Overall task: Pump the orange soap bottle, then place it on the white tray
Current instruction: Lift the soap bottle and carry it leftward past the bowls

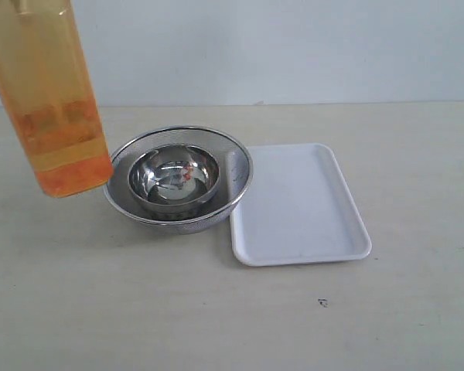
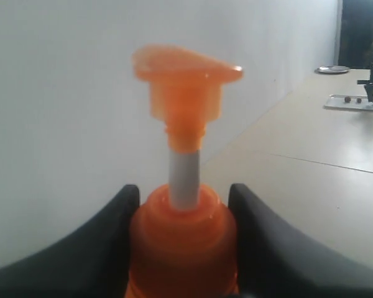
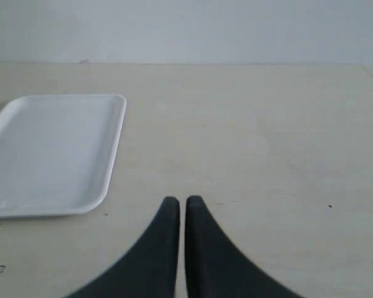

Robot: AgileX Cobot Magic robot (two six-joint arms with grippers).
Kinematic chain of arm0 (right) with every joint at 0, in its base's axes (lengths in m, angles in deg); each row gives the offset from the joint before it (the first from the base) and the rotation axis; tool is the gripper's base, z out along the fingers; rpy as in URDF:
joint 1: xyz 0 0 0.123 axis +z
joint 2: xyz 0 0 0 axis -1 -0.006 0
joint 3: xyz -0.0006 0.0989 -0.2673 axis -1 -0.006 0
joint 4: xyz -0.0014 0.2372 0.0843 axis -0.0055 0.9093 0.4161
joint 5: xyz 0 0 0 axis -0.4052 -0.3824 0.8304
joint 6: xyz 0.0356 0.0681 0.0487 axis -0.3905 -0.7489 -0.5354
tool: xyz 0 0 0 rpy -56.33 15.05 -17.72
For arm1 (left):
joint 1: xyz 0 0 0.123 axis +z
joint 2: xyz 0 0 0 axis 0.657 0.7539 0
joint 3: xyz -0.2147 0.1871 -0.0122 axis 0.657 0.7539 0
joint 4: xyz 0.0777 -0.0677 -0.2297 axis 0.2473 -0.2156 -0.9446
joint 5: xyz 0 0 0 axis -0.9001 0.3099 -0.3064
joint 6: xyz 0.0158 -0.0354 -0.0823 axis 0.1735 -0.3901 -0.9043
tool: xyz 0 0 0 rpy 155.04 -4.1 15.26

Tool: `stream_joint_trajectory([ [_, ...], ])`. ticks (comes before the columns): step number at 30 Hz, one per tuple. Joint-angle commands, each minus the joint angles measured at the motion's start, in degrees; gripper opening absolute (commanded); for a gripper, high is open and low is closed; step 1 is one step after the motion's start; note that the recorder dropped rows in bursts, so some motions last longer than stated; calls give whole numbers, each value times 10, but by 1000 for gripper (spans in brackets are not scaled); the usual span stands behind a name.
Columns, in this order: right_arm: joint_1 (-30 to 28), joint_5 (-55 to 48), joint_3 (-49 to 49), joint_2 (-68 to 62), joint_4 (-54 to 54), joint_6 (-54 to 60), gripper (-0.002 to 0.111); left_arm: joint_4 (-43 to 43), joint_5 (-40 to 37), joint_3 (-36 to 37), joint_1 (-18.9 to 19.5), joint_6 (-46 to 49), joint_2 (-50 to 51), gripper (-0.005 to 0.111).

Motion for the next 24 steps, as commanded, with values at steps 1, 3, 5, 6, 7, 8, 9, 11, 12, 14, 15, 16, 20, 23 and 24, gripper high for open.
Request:
stream_joint_trajectory([
  [1,-3,2,0,3,-1,3,0,-76,51,27,60,28,-9,5],
  [3,-3,2,0,3,-1,3,0,-81,51,33,79,30,-9,5],
  [5,-3,2,0,3,-1,3,0,-77,51,36,93,30,-9,5],
  [6,-3,2,0,3,-1,3,0,-76,51,38,96,30,-9,5],
  [7,-3,2,0,3,-1,3,0,-77,51,43,99,32,-9,5],
  [8,-3,2,0,3,-1,3,0,-81,51,49,103,39,-9,5],
  [9,-3,2,0,3,-1,3,0,-83,51,54,103,48,-9,5],
  [11,-3,2,0,3,-1,3,0,-90,51,72,103,75,-9,5],
  [12,-3,2,0,3,-1,3,0,-92,51,78,103,91,-9,5],
  [14,-3,2,0,3,-1,3,0,-94,51,88,103,109,-4,5],
  [15,-3,2,0,3,-1,3,0,-94,51,91,103,109,-1,5],
  [16,-3,2,0,3,-1,3,0,-88,51,91,103,109,4,5],
  [20,-3,2,0,3,-1,3,0,-70,51,91,103,119,22,5],
  [23,-3,2,0,3,-1,3,0,-62,51,91,103,124,36,5],
  [24,-3,2,0,3,-1,3,0,-58,51,91,103,129,40,5],
])
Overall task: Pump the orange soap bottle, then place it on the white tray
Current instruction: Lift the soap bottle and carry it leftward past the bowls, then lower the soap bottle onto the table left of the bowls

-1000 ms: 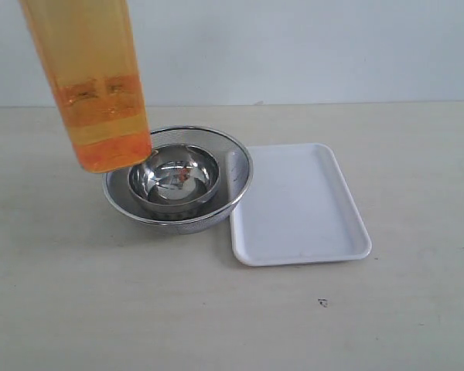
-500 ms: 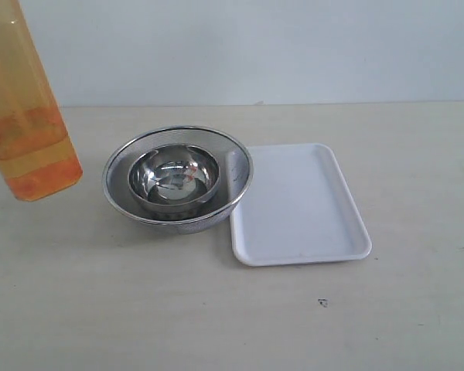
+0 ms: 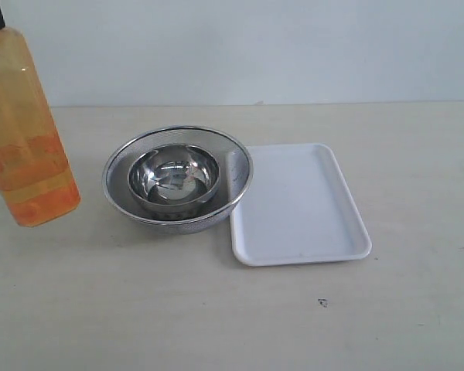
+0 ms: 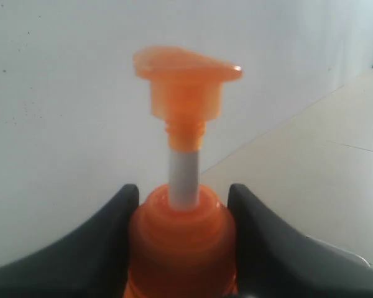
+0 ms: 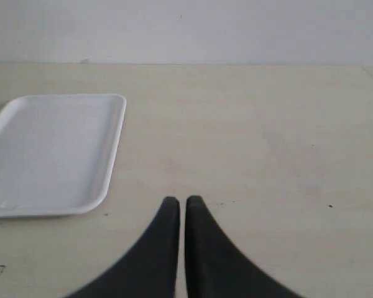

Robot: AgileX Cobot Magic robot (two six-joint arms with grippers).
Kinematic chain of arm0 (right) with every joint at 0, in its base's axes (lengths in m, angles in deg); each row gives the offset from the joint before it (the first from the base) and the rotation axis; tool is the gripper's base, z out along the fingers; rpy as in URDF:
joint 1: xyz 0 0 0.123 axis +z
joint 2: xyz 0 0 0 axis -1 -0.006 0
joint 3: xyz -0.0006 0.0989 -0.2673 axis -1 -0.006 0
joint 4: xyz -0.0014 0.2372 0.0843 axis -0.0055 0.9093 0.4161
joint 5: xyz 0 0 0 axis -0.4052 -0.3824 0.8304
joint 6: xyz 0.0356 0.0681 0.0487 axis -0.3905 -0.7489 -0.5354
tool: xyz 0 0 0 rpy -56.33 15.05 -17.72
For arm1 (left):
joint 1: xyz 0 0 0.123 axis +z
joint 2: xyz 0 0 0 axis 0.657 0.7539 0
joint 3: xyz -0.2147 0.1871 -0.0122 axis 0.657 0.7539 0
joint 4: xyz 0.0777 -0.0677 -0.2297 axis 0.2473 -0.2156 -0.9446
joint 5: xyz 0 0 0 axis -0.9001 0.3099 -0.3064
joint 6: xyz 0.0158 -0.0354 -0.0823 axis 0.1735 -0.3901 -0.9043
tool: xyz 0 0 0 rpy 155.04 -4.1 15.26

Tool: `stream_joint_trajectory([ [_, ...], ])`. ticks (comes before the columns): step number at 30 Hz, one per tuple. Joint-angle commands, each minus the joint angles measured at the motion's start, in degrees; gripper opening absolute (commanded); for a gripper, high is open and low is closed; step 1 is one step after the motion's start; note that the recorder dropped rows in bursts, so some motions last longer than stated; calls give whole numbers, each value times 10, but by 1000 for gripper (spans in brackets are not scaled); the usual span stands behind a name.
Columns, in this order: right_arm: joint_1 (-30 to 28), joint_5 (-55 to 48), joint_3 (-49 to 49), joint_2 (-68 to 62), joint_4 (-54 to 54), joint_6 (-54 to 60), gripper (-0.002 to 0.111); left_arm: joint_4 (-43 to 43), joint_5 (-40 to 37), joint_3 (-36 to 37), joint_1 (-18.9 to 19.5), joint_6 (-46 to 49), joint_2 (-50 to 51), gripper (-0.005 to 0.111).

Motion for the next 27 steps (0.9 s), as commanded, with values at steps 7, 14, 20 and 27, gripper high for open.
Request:
stream_joint_trajectory([
  [7,-3,2,0,3,-1,3,0,-9,20,-3,2,21,51,5],
  [14,-3,2,0,3,-1,3,0,-5,20,-3,2,38,87,5],
  [20,-3,2,0,3,-1,3,0,-3,20,-3,-14,56,110,5],
  [27,-3,2,0,3,-1,3,0,9,20,-3,-38,78,147,5],
])
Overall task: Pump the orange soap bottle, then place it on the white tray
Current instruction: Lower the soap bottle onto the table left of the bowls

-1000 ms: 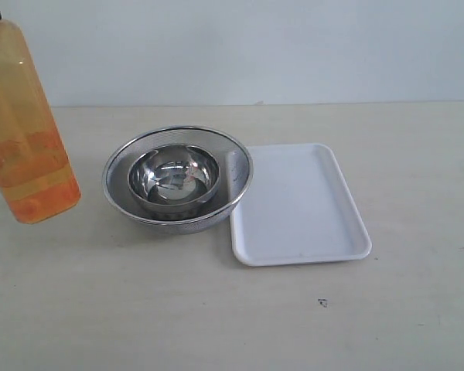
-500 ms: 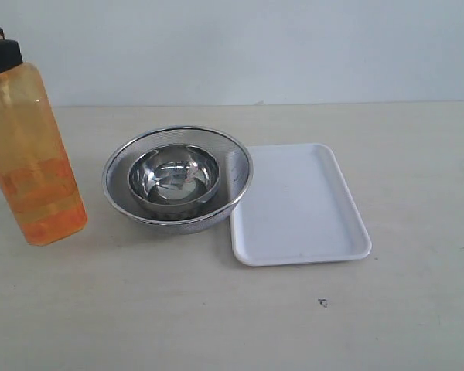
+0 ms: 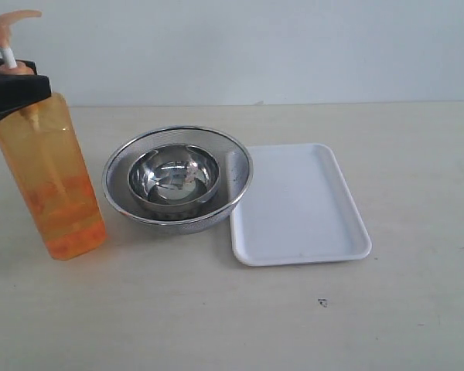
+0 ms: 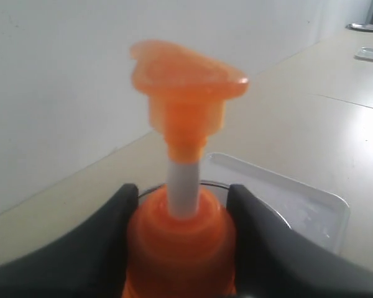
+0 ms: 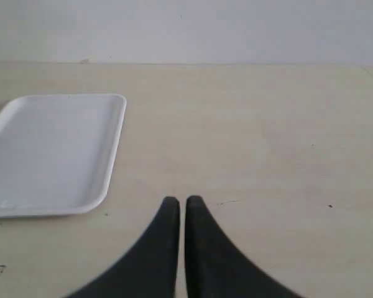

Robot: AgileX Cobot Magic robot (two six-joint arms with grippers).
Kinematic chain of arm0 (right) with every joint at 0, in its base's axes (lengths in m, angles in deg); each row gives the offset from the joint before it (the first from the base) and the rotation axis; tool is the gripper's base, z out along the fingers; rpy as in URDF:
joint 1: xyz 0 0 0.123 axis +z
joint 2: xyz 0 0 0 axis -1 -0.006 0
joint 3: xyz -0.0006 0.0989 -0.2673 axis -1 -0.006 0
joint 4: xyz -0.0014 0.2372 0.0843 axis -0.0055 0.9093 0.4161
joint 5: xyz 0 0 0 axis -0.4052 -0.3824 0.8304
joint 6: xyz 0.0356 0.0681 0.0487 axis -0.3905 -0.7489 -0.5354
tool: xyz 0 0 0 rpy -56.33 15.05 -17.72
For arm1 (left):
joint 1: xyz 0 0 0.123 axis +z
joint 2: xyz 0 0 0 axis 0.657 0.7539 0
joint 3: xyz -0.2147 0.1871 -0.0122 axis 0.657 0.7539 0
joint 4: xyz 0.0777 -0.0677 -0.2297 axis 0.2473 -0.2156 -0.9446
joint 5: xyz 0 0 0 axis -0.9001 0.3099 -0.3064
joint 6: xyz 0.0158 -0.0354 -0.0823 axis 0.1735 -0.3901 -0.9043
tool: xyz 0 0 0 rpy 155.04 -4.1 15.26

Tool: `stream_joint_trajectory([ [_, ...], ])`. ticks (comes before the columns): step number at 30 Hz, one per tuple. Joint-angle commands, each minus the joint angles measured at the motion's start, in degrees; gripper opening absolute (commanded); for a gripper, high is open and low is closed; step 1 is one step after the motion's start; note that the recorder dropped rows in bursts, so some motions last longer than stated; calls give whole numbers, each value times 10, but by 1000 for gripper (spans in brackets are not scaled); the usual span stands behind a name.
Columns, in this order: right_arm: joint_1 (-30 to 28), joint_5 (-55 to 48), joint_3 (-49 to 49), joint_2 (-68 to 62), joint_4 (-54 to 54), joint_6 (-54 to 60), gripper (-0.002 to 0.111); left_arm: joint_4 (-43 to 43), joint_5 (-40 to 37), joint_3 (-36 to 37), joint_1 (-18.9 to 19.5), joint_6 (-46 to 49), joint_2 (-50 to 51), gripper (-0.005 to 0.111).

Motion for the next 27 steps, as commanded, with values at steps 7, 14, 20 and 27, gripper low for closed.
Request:
stream_joint_trajectory([
  [7,-3,2,0,3,-1,3,0,-16,24,-3,-8,40,54,5],
  [14,-3,2,0,3,-1,3,0,-17,24,-3,-8,78,81,5],
  [20,-3,2,0,3,-1,3,0,-16,24,-3,-8,78,81,29],
  [27,-3,2,0,3,-1,3,0,-13,24,-3,-5,46,81,67],
])
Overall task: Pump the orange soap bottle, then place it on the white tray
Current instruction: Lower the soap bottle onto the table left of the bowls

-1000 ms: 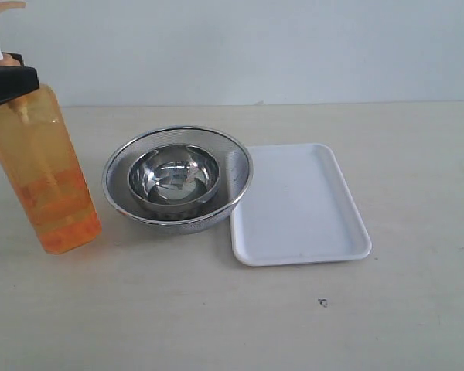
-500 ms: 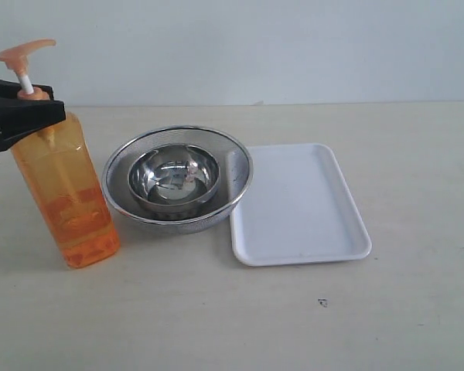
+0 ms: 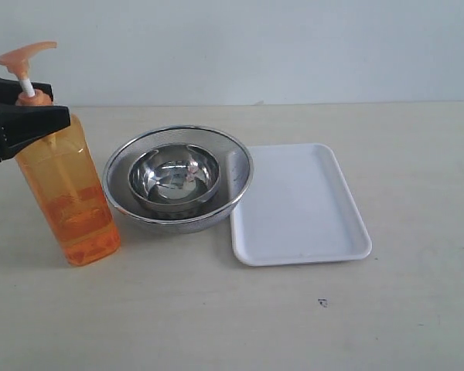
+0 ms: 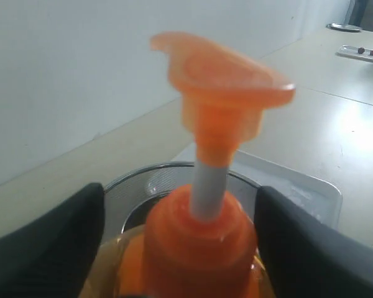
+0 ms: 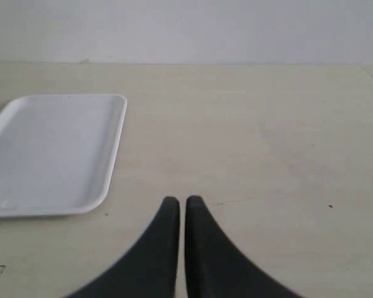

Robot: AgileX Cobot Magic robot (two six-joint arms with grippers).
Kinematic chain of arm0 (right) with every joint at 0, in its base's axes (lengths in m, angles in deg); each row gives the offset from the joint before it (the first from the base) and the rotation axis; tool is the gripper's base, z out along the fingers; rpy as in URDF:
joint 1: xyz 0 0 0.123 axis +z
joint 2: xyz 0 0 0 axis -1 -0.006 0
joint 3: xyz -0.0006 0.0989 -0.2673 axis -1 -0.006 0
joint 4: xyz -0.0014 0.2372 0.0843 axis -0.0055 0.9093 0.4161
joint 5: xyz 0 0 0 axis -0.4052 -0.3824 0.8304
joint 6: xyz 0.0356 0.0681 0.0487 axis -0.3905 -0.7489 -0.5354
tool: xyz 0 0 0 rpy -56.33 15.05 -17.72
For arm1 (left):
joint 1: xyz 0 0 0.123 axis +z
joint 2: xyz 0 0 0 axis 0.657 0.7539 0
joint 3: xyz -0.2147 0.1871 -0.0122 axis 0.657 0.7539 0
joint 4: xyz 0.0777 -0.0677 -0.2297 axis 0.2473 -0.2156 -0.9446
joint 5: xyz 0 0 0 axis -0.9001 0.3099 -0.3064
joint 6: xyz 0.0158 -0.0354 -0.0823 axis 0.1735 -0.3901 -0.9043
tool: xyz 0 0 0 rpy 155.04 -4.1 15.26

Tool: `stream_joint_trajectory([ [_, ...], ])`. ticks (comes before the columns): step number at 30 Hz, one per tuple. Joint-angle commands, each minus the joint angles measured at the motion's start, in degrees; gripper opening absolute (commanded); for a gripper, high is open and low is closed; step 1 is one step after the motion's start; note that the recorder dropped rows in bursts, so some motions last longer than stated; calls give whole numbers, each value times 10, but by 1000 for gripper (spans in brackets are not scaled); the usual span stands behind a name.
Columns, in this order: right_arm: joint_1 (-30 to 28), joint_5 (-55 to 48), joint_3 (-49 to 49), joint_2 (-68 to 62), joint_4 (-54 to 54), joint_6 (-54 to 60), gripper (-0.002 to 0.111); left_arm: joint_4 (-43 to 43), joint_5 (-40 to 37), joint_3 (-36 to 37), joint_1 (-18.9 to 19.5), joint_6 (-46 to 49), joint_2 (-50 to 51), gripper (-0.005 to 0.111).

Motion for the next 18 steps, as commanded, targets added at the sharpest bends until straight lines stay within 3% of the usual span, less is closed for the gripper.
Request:
stream_joint_trajectory([
  [1,-3,2,0,3,-1,3,0,-2,-4,-2,-2,-9,0,67],
  [13,-3,2,0,3,-1,3,0,35,-4,-2,68,-122,-60,67],
  [18,-3,2,0,3,-1,3,0,49,-4,-2,72,-169,-108,67],
])
